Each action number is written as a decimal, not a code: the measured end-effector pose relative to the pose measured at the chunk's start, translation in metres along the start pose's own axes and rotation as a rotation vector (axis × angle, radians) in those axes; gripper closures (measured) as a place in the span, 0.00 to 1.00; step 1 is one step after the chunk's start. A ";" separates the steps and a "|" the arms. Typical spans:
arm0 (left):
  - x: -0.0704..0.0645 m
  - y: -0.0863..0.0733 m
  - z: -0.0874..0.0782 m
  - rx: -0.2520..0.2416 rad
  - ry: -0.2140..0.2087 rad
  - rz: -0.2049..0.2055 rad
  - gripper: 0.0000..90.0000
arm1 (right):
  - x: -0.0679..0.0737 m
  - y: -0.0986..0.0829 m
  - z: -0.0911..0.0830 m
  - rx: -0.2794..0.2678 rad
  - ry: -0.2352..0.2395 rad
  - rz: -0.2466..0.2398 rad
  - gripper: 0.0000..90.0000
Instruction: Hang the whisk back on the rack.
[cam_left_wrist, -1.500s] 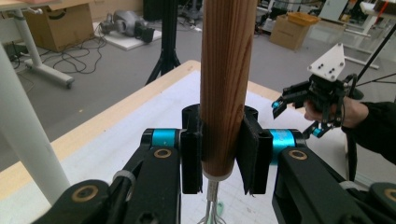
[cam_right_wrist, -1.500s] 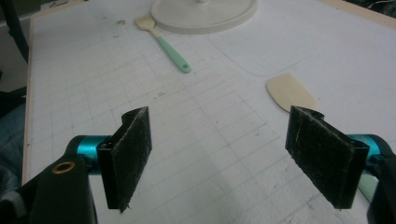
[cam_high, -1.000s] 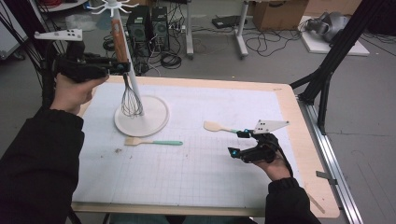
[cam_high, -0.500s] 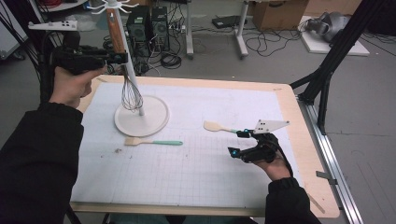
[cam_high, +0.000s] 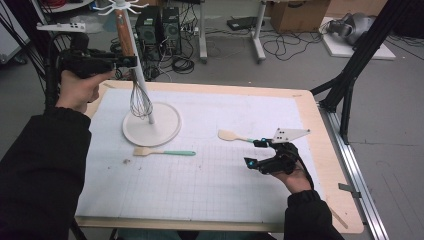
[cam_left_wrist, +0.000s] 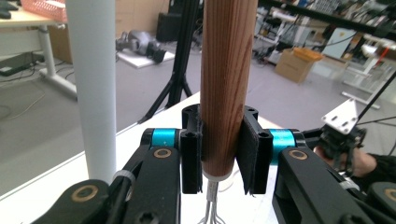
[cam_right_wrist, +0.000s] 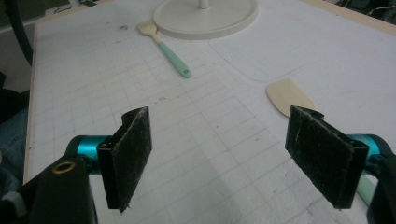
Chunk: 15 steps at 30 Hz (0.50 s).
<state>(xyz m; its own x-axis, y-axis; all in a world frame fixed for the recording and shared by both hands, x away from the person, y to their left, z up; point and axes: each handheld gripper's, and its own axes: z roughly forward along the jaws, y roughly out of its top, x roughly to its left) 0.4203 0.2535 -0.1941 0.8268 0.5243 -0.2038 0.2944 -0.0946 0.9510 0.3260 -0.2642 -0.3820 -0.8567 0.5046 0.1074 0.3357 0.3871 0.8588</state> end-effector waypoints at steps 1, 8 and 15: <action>0.000 0.000 0.001 0.004 0.002 0.000 0.81 | 0.000 0.000 0.000 0.001 0.002 0.000 0.24; -0.004 0.000 0.001 0.023 0.046 0.032 0.80 | 0.000 0.000 -0.002 0.000 0.001 0.001 0.24; -0.007 0.001 -0.006 0.019 0.079 0.047 0.73 | 0.000 0.000 -0.001 -0.005 0.004 -0.002 0.24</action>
<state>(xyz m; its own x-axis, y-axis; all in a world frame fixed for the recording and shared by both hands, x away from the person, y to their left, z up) 0.4123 0.2547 -0.1904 0.8001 0.5835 -0.1392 0.2653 -0.1362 0.9545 0.3254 -0.2650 -0.3811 -0.8589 0.5007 0.1075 0.3320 0.3846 0.8613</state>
